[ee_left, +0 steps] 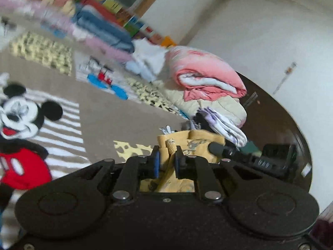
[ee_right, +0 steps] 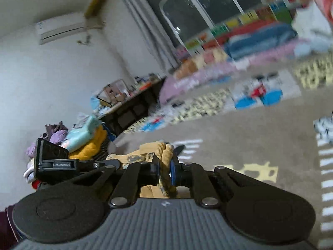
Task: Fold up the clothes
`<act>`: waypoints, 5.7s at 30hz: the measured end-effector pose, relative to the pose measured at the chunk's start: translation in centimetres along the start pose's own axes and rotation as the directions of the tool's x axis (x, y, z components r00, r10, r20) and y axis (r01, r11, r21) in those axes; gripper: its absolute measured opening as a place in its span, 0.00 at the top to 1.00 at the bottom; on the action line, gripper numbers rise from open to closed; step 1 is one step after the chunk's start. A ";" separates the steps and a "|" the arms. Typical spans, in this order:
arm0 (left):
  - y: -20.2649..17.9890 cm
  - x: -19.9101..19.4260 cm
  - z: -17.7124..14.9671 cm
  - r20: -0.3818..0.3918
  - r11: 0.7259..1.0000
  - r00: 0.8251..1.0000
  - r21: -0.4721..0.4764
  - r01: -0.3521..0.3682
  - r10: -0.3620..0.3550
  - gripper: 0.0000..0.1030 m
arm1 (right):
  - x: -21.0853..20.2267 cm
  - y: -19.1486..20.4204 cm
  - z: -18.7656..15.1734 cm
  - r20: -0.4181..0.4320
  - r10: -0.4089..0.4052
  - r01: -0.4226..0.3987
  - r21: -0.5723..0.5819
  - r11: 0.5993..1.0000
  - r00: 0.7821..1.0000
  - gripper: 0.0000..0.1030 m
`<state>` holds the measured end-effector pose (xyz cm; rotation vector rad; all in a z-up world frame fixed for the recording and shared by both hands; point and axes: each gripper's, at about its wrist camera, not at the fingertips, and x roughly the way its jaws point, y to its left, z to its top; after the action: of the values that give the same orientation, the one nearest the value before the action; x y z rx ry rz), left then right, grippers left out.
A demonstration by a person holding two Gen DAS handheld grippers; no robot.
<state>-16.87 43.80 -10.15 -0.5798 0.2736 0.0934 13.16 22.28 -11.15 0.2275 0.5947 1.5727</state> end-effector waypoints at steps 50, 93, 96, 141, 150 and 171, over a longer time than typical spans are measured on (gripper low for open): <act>-7.5 2.9 -14.3 -0.054 0.747 0.934 0.618 -0.247 0.353 0.57 | -4.6 12.3 -15.3 -0.049 -0.346 0.254 -0.587 0.769 0.937 0.56; -5.4 -4.1 -16.2 -0.223 0.936 0.909 0.077 -0.343 0.352 0.46 | -10.9 8.3 -17.1 -0.200 -0.281 0.296 0.049 0.954 0.938 0.49; -3.7 -4.4 -16.1 -0.258 0.945 0.923 -0.085 -0.317 0.286 0.44 | -10.7 7.0 -17.7 -0.228 -0.231 0.273 0.176 0.946 0.946 0.46; -25.4 33.9 -6.6 -0.337 0.890 0.824 -0.169 0.424 -0.456 0.88 | -35.8 -8.9 -12.8 0.542 -0.437 0.133 0.510 0.850 0.718 0.80; -34.9 46.5 -4.8 -0.418 0.784 0.695 -0.073 0.616 -0.585 0.88 | -42.6 -14.1 -9.8 0.683 -0.570 0.219 0.535 0.816 0.456 0.80; -35.5 46.9 -12.8 -0.307 0.745 0.910 0.528 0.407 -0.279 0.56 | -35.2 -19.4 -2.2 0.383 -0.875 0.873 0.261 0.411 0.297 0.62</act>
<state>31.03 7.62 -14.90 -0.0094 0.3753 -0.4116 32.58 -12.70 -15.35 0.2124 0.2204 0.3566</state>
